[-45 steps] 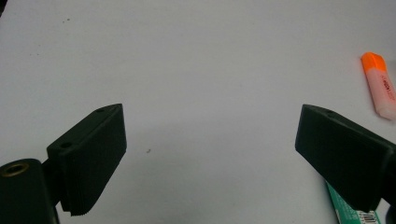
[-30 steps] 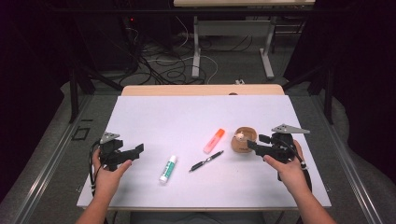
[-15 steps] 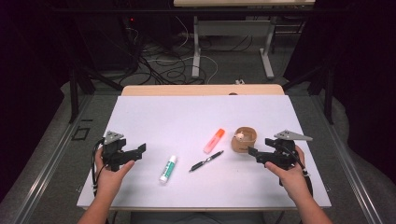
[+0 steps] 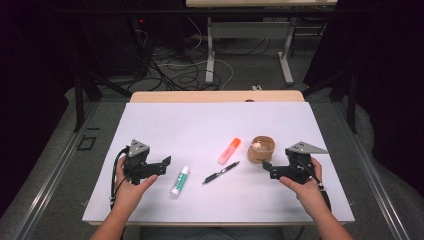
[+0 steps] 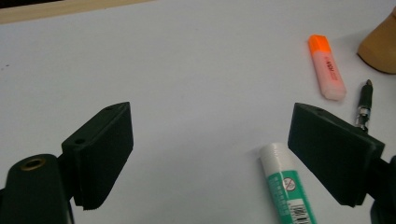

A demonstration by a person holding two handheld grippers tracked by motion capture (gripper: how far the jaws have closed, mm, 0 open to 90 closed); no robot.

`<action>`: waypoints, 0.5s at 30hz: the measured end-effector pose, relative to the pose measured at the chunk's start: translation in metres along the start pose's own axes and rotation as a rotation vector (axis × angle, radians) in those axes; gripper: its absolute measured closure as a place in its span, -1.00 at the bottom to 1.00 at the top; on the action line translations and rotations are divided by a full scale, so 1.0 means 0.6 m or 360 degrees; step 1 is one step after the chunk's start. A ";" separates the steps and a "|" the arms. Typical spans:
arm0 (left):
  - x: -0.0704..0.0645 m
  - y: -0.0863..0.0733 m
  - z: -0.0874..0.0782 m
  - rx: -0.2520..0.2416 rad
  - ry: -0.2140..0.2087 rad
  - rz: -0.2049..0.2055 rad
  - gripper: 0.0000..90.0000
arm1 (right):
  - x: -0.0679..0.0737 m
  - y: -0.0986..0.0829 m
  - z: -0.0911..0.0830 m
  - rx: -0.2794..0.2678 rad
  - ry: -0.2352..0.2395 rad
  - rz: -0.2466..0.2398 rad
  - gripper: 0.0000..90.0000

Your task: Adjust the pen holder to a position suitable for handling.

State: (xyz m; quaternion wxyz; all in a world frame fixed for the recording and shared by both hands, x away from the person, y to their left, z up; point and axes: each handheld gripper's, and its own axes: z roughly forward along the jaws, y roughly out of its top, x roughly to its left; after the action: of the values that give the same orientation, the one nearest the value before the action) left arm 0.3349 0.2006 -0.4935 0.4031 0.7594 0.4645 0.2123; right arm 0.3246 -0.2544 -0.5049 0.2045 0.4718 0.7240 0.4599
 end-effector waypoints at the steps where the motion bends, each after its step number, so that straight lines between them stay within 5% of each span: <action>1: -0.004 0.002 0.001 0.0004 -0.0010 0.0007 -0.68 | 0.001 0.000 -0.001 -0.0001 -0.0009 -0.0016 -1.00; 10: -0.056 0.035 0.020 0.0050 -0.0073 0.0172 -0.66 | 0.002 0.000 -0.002 -0.0004 -0.0033 -0.0030 -1.00; 15: -0.081 0.047 0.035 0.0069 -0.0122 0.0203 -0.66 | -0.001 0.000 -0.002 -0.0016 -0.0044 -0.0032 -1.00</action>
State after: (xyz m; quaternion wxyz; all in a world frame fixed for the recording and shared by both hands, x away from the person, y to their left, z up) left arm 0.3414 0.1424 -0.4806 0.3898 0.8035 0.4039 0.1982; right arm 0.3237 -0.2554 -0.5043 0.2214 0.4696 0.7235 0.4550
